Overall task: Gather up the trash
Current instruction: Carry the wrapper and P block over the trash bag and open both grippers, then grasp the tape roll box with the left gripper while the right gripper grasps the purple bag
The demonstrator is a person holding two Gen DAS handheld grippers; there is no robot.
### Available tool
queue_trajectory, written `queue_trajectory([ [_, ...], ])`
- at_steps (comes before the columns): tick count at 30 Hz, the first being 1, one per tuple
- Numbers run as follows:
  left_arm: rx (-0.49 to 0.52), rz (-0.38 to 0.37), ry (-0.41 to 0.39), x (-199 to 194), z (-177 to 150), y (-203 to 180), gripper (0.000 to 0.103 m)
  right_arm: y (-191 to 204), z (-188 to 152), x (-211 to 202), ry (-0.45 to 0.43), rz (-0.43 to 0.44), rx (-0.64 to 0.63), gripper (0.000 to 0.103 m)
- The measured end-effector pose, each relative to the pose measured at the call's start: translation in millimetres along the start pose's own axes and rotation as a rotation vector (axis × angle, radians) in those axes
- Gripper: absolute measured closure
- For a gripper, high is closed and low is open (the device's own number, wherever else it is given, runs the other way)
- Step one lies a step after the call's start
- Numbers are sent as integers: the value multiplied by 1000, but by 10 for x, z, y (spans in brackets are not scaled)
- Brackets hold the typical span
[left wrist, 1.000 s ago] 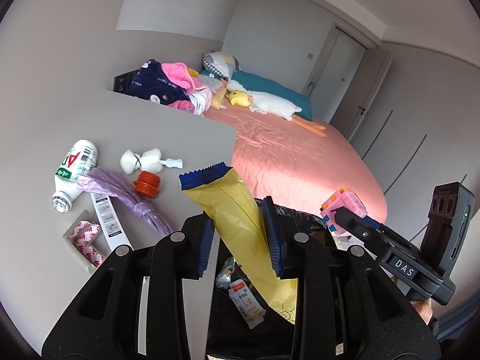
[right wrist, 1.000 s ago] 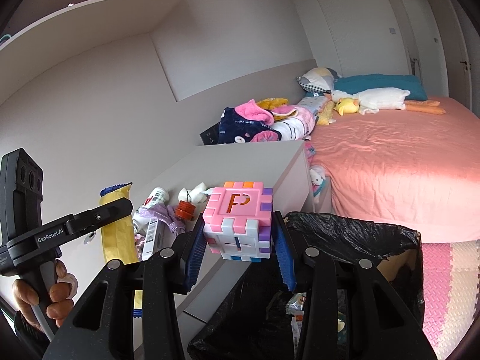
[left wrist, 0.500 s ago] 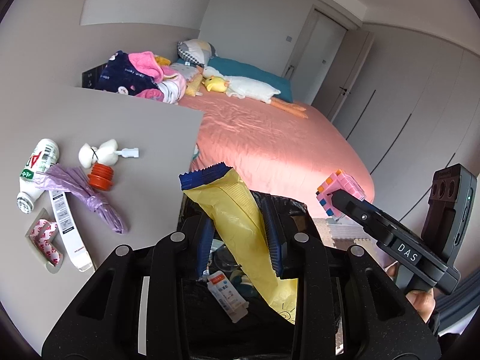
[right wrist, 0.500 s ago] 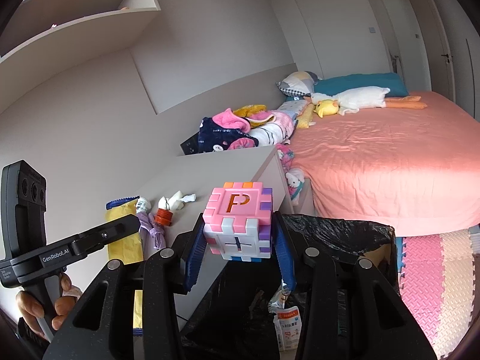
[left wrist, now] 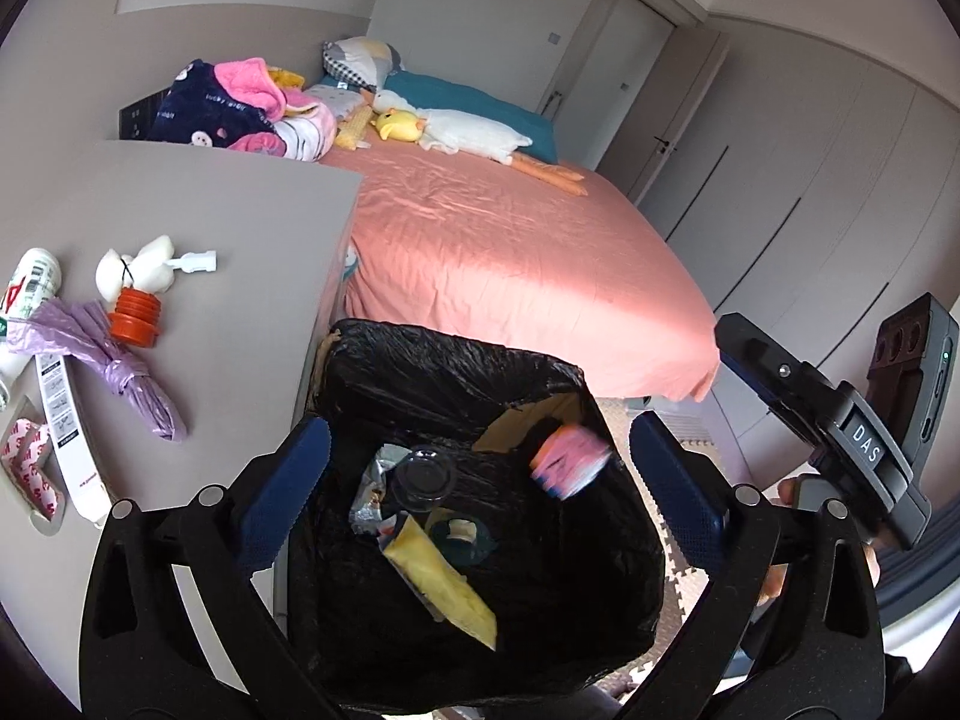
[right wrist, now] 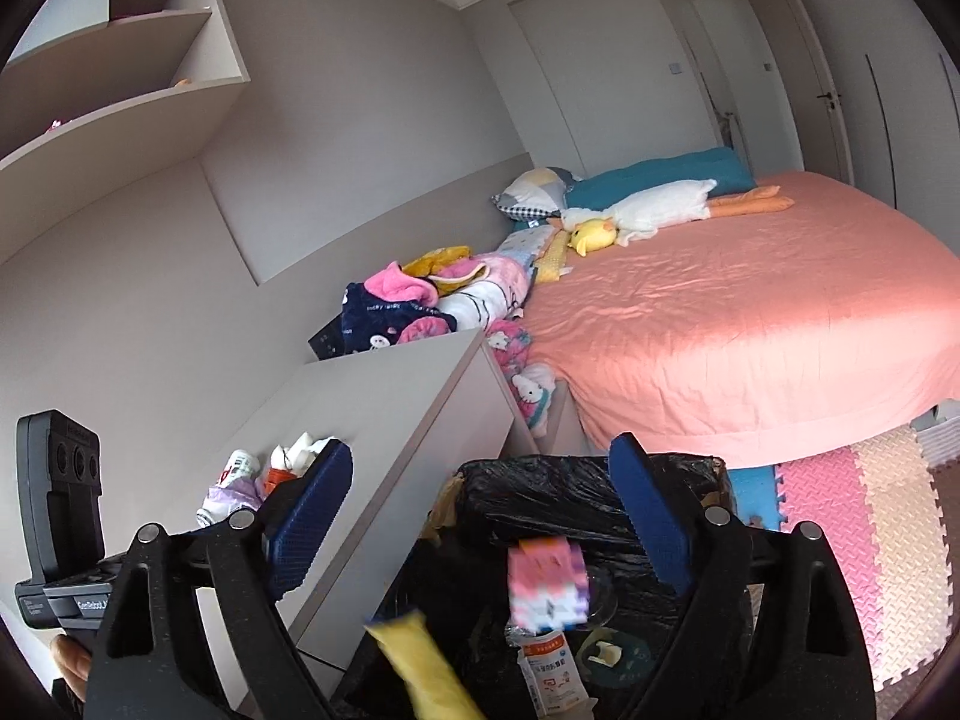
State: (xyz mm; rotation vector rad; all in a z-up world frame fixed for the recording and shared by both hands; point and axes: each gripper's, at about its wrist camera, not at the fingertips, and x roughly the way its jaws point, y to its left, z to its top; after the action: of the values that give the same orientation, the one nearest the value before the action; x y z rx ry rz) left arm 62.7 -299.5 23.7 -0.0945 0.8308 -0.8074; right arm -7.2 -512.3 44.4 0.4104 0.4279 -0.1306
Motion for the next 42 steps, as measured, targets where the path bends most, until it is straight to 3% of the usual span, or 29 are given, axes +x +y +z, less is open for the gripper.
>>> queue_trajectory([
  [4, -12, -36, 26, 31, 1, 16, 6, -10, 2, 20, 1, -6, 3, 16],
  [12, 35, -22, 24, 30, -14, -39, 6, 30, -9, 74, 11, -3, -5, 16],
  [42, -72, 166, -22, -420, -148, 823, 6, 828, -284, 689, 132, 114, -122, 16],
])
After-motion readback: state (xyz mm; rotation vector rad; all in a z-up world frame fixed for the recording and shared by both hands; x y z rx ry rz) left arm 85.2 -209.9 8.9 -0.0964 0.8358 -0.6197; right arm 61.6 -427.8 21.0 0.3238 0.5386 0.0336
